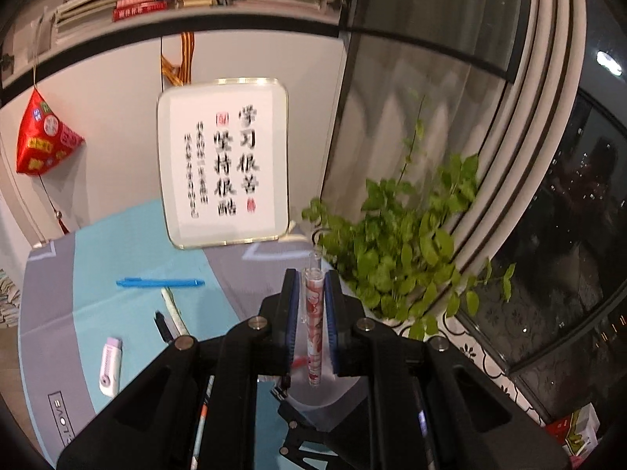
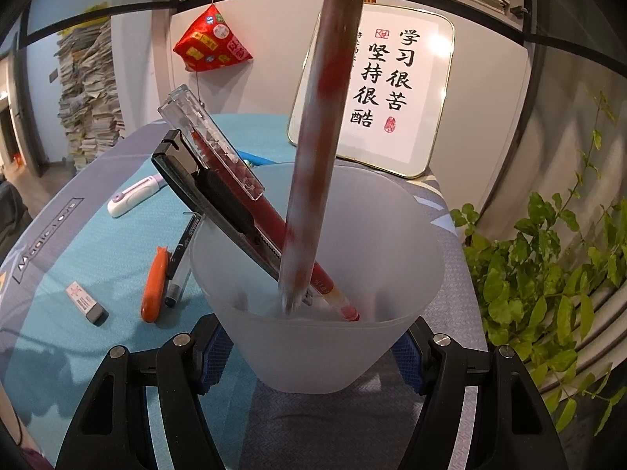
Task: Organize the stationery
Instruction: 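Lift the pink patterned pen and lower it into the cup, then open the left tool to release the pink pen into the cup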
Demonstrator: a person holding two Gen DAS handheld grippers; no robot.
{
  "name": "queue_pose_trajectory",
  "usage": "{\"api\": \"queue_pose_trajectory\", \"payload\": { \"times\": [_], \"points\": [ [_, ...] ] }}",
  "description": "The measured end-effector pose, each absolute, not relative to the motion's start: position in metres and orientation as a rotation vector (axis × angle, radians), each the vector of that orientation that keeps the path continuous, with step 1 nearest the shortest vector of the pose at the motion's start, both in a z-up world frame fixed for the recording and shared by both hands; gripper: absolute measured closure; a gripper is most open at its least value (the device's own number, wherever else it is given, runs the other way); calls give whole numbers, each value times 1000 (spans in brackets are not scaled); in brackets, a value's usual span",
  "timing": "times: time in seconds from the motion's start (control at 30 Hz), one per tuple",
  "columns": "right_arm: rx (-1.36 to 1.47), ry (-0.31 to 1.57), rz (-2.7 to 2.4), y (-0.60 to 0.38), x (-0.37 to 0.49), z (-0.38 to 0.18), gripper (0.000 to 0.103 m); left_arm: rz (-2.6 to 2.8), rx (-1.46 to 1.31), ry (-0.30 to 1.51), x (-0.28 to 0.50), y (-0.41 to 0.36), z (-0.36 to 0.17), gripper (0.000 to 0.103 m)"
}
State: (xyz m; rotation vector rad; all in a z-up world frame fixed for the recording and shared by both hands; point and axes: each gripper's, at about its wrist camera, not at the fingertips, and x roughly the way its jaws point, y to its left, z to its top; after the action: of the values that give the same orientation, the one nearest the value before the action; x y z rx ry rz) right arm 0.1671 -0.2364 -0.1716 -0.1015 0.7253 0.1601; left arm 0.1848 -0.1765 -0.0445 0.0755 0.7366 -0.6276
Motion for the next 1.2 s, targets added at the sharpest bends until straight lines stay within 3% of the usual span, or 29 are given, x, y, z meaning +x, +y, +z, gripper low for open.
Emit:
{"api": "queue_pose_trajectory", "payload": {
  "times": [0.6, 0.77, 1.03, 1.2],
  "points": [
    [-109, 727, 157, -237, 168, -171, 32, -609, 109, 825, 182, -174, -68, 92],
    [-112, 729, 157, -236, 168, -171, 32, -611, 98, 815, 179, -167, -64, 75],
    [-112, 730, 157, -237, 168, -171, 32, -532, 28, 751, 177, -127, -49, 73],
    [-112, 729, 157, -236, 168, -171, 32, -427, -5, 807, 190, -100, -71, 72]
  ]
}}
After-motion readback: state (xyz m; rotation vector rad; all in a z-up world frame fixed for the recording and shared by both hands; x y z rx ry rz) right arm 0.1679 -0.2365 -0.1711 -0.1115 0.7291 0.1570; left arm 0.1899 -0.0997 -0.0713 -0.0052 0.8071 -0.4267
